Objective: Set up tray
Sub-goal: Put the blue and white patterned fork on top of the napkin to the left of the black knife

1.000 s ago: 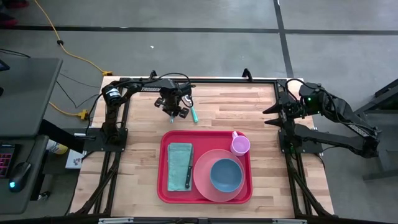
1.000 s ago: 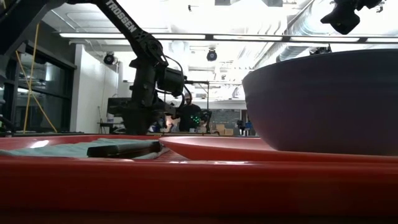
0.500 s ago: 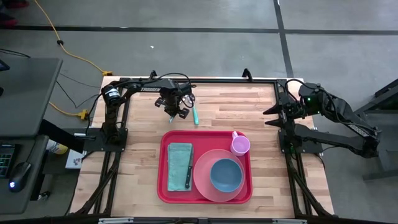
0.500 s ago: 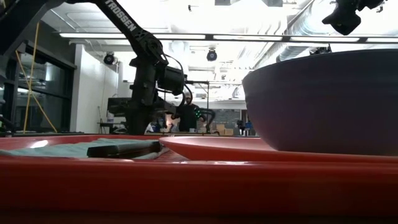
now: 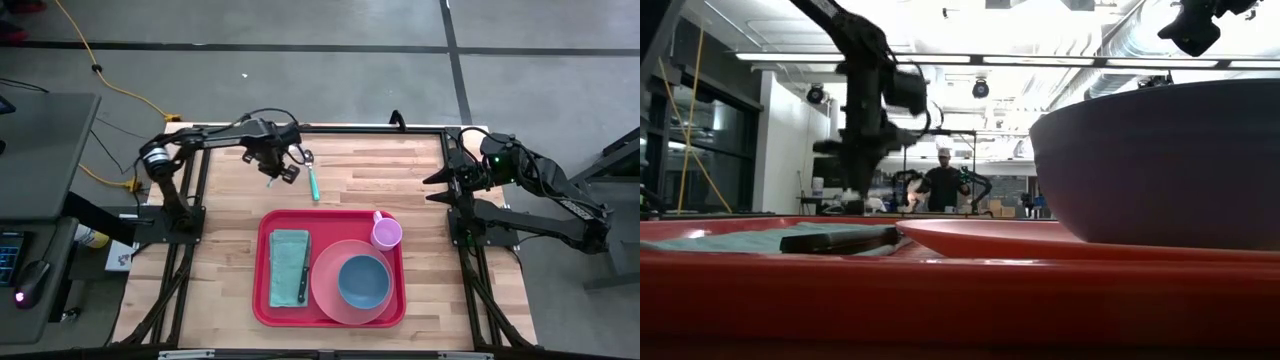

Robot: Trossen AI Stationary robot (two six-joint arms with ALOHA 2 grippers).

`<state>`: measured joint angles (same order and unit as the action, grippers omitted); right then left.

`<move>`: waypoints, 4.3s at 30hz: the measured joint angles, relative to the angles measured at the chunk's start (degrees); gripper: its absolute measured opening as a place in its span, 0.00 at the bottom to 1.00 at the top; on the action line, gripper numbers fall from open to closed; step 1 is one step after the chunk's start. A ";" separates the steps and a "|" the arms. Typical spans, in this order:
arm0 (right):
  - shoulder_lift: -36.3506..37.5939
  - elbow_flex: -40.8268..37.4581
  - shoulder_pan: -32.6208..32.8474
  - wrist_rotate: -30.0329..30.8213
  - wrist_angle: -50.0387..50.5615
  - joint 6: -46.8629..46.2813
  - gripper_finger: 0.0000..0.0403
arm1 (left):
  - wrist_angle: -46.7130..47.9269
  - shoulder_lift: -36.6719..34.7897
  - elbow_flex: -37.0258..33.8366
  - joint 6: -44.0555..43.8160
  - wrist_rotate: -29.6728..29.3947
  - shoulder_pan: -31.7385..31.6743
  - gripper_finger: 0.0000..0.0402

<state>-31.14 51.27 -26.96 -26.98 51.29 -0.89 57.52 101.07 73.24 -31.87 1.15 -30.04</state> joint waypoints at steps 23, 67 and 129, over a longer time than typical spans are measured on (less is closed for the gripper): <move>0.03 0.00 0.01 0.02 -0.70 2.46 0.53 | 14.05 -26.64 0.19 -34.55 -7.66 33.96 0.07; 0.05 0.02 0.00 -0.26 -1.73 1.36 0.53 | 8.32 11.47 17.58 -69.12 -1.34 55.95 0.07; 0.09 0.02 0.01 -3.48 -0.48 2.48 0.53 | -0.18 21.22 20.87 -70.03 4.72 55.36 0.07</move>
<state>-31.05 51.29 -26.94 -30.46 50.81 1.58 57.34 122.29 94.11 -101.90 5.87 25.32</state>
